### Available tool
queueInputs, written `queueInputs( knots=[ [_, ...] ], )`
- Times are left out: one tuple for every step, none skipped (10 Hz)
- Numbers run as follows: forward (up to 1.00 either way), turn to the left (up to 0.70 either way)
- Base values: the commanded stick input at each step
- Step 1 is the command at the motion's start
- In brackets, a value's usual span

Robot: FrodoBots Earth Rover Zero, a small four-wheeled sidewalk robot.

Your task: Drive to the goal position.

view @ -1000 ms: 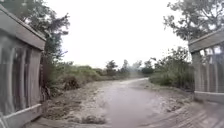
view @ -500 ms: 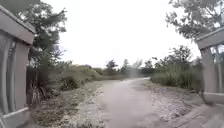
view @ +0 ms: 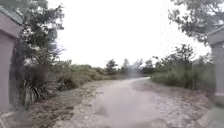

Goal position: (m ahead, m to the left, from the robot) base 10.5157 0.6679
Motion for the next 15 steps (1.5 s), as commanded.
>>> queueInputs(
  knots=[
    [0.45,0.00],
    [0.45,0.00],
    [0.45,0.00],
    [0.45,0.00],
    [0.45,0.00],
    [0.45,0.00],
    [0.45,0.00],
    [0.45,0.00],
    [0.45,0.00],
    [0.45,0.00],
    [0.45,0.00],
    [0.45,0.00],
    [0.45,0.00],
    [0.45,0.00],
    [0.45,0.00]
  ],
)
